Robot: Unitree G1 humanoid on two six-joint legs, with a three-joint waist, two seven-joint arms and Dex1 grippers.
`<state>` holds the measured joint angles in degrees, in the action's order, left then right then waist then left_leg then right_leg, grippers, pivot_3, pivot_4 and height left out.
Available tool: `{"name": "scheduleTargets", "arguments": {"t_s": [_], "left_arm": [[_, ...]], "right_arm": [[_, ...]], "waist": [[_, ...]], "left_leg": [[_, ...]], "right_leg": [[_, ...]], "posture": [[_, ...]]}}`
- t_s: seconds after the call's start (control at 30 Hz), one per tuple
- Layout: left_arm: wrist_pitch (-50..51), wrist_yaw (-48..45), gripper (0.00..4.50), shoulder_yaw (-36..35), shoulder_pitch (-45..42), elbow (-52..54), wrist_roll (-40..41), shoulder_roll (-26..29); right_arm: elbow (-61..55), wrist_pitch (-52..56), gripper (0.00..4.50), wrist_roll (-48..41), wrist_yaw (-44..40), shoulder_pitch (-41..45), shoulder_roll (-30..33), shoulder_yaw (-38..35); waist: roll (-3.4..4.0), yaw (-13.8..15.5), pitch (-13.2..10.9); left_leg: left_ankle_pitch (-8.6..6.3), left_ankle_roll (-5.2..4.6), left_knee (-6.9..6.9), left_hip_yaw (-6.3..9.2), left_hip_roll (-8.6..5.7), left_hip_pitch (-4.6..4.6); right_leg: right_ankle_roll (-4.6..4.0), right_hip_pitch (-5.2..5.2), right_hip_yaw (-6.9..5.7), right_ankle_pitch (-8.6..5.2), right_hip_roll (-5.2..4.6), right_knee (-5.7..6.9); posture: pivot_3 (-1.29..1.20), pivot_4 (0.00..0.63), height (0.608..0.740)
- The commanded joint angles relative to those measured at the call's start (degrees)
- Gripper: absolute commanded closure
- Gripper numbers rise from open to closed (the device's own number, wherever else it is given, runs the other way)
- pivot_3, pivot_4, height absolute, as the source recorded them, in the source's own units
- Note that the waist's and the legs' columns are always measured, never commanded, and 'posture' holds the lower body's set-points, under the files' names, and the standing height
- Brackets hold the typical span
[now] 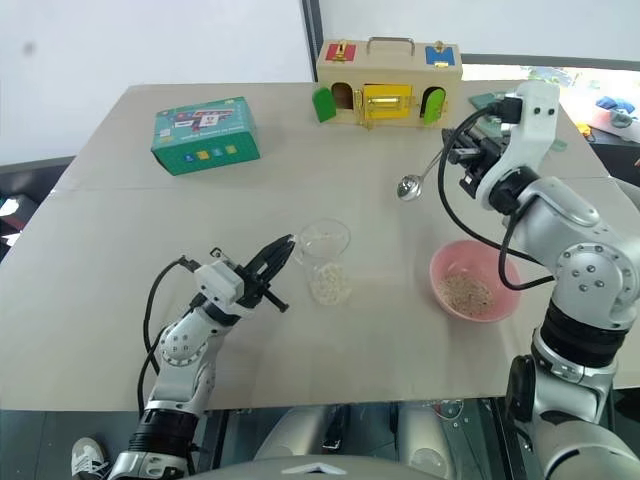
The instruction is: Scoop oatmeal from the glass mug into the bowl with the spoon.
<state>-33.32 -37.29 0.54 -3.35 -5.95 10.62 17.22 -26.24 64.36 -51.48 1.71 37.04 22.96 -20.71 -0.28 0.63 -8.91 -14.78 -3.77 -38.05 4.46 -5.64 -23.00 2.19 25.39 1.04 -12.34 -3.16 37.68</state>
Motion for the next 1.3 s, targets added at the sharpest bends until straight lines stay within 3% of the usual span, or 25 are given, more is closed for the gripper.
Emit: {"name": "scheduleTargets", "arguments": {"t_s": [0.03, 0.1, 0.2, 0.33, 0.4, 0.57, 0.7, 0.8, 1.3], "left_arm": [[-3.75, -1.39, 4.47, -0.93, 0.71, -0.75, 0.86, 1.78], [-3.08, -1.62, 4.47, -0.84, 1.0, -0.87, 1.46, 2.29], [-0.51, -2.08, 3.59, -0.87, 1.29, 0.29, 2.86, 2.89], [3.84, -0.65, 1.85, -1.3, 1.69, 2.98, 3.08, 3.5], [6.8, -0.72, 1.22, -1.6, 1.95, 4.45, 4.03, 4.21], [16.06, -2.52, 1.22, -1.37, 3.02, 8.87, 7.99, 6.61], [26.09, 3.34, 1.22, -2.74, 3.64, 12.48, 4.25, 8.96], [30.52, 1.23, 1.22, -2.57, 2.88, 13.48, 7.01, 9.92], [38.65, -1.23, 1.22, -2.03, -0.88, 14.35, 10.3, 7.47]], "right_arm": [[-2.68, -0.53, 4.5, -1.14, 0.4, 0.31, 0.87, -0.81], [-2.76, -0.52, 4.5, -1.33, 0.5, 0.23, 0.99, -0.84], [-2.77, -0.59, 4.5, -1.47, 0.55, 0.13, 1.2, -0.78], [-2.53, -0.83, 4.5, -1.39, 0.4, 0.15, 1.44, -0.59], [-2.33, -1.01, 4.5, -1.31, 0.17, 0.19, 1.62, -0.48], [-1.96, -1.34, 4.5, -1.05, -0.33, 0.32, 1.8, -0.11], [-1.82, -1.61, 4.5, -0.74, -0.75, 0.38, 1.88, 0.23], [-1.72, -1.79, 4.5, -0.64, -0.9, 0.39, 1.93, 0.42], [-2.17, -2.37, 4.5, -0.47, -0.82, -0.23, 1.98, 1.02]], "waist": [[0.0, 0.0, 0.0], [0.01, 0.03, 0.01], [0.01, 0.03, 0.01], [0.01, 0.02, 0.01], [0.01, 0.02, 0.01], [0.02, -0.05, 0.01], [0.02, -0.03, 0.01], [0.02, -0.01, 0.01], [0.02, 0.01, 0.01]], "left_leg": [[0.0, 0.0, 0.0, 0.0, 0.0, 0.0], [0.0, -0.01, 0.0, 0.0, 0.0, 0.01], [-0.11, -0.19, -0.01, 0.0, 0.0, 0.01], [-0.11, -0.19, -0.01, 0.0, 0.0, 0.02], [-0.11, -0.18, -0.02, 0.0, 0.0, 0.02], [-0.11, -0.18, -0.02, 0.0, 0.0, 0.02], [-0.11, -0.18, -0.02, 0.01, 0.0, 0.03], [-0.11, -0.18, -0.02, 0.01, 0.0, 0.05], [-0.01, -0.01, -0.02, 0.0, 0.01, 0.04]], "right_leg": [[0.0, 0.0, 0.0, 0.0, 0.0, 0.0], [0.0, -0.01, 0.0, 0.0, 0.0, 0.0], [0.0, -0.02, -0.01, 0.0, -0.01, 0.0], [0.0, -0.02, -0.01, 0.0, 0.0, 0.0], [0.0, -0.03, -0.01, 0.0, 0.0, 0.0], [0.0, -0.03, -0.01, 0.0, 0.0, 0.0], [0.0, -0.03, 0.0, 0.0, 0.01, 0.01], [0.0, -0.05, -0.01, 0.0, 0.01, 0.01], [0.0, -0.04, -0.01, 0.0, 0.01, 0.0]], "posture": [[0.0, 0.15, 0.74], [0.0, 0.15, 0.74], [0.0, 0.15, 0.74], [0.0, 0.15, 0.74], [0.0, 0.15, 0.74], [0.0, 0.15, 0.74], [0.0, 0.15, 0.74], [0.0, 0.15, 0.74], [0.0, 0.15, 0.74]]}}
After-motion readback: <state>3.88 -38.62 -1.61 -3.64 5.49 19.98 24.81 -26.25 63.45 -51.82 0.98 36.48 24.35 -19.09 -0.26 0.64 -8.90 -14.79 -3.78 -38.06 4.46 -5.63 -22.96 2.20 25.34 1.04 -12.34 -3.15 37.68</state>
